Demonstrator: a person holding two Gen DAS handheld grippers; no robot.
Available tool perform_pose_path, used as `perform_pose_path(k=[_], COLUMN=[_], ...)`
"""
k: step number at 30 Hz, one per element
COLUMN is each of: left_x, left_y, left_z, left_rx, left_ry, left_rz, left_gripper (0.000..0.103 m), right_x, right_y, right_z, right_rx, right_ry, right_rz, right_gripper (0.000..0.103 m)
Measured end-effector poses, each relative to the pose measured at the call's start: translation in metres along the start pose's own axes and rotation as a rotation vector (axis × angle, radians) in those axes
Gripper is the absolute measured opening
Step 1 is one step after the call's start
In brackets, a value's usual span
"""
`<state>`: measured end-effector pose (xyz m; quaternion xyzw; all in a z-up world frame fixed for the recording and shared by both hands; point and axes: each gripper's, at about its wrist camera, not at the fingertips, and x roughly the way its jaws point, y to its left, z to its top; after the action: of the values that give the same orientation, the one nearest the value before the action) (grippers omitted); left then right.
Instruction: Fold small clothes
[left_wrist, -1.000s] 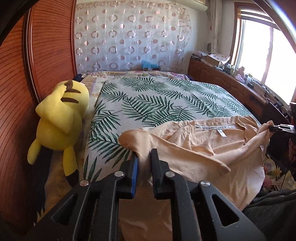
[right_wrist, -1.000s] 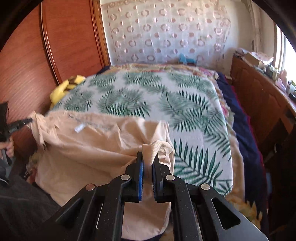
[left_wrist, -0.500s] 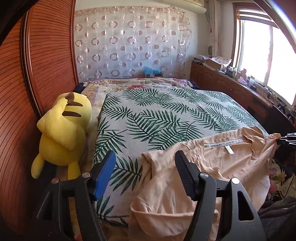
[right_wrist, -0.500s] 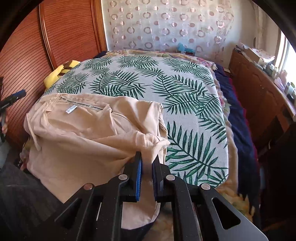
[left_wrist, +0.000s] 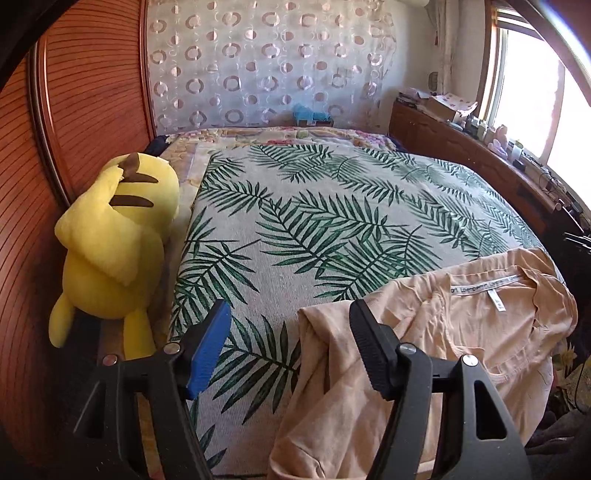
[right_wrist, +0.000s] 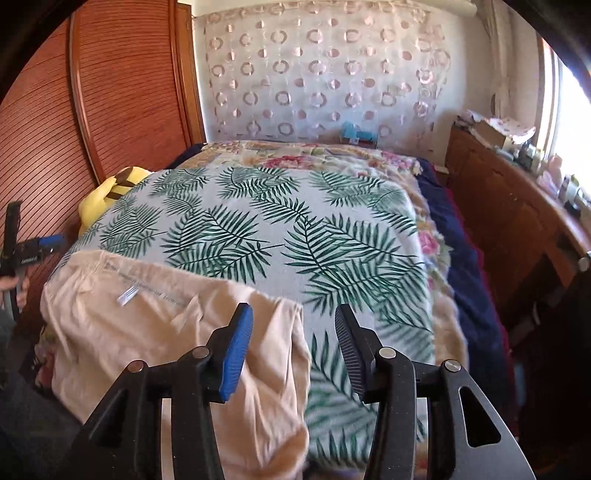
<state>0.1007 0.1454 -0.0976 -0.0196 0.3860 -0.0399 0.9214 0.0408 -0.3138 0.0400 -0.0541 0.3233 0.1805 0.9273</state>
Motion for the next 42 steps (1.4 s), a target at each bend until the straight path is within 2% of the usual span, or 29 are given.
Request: perform_pose_path(k=[6,11,20,23,27,28,29,31,32,36,42], left_x=[0.013,0.026,0.032,0.032,0.033,0.033,0.032,0.030,0.027,-0.002,-0.074], left_y=[-0.002,-0.002,-0.006,-0.008,-0.014,-0.016,-0.018,-0.020,-0.022,-0.029,-0.036], left_z=[-0.001,-0.008,-0.013,-0.013,-0.012,-0.012,-0.011,-0.011,-0.011,-0.005,0.012], left_rx=[0.013,-0.001,0.001,0.009,0.033,0.043,0.053,0.061,0.065,0.070,0.083], left_ry=[0.042,0.091,0.114,0.116,0.124,0.125,0.125,0.124,0.117,0.047,-0.112], left_rz=[-0.030,-0.058,-0.071,-0.084,-0.101,-0.100,-0.099,-0.108,-0.111,-0.152,-0.185], left_gripper=[0.067,0.052,0.044,0.038,0.023,0.018,0.015,0.009,0.009,0.008,0.007], right_x=[0.047,0.063,0.087,0.089,0.088,0.088,0.088,0.087,0.086,0.065,-0.005], right_y=[-0.002,-0.004,-0.003,0.000,0.008,0.011,0.014,0.019,0.021,0.023,0.021], right_z=[-0.002,-0.003,0.008,0.008,0.006,0.005,0.004,0.003,0.003,0.002,0.009], right_rx=[0.023,0.035,0.032,0.023,-0.002,-0.012,-0.028,-0.053,-0.060,-0.049,-0.011], right_ry=[0.079,0.119,0.163,0.157,0.159,0.159,0.157,0.164,0.163,0.108,-0.059], right_rz=[0.029,0.039,0.053,0.047,0.057,0.057,0.061,0.074,0.080,0.095,0.092], right_gripper=[0.048,0.048,0.048,0.048,0.048,0.047,0.034,0.018,0.014,0.011,0.010])
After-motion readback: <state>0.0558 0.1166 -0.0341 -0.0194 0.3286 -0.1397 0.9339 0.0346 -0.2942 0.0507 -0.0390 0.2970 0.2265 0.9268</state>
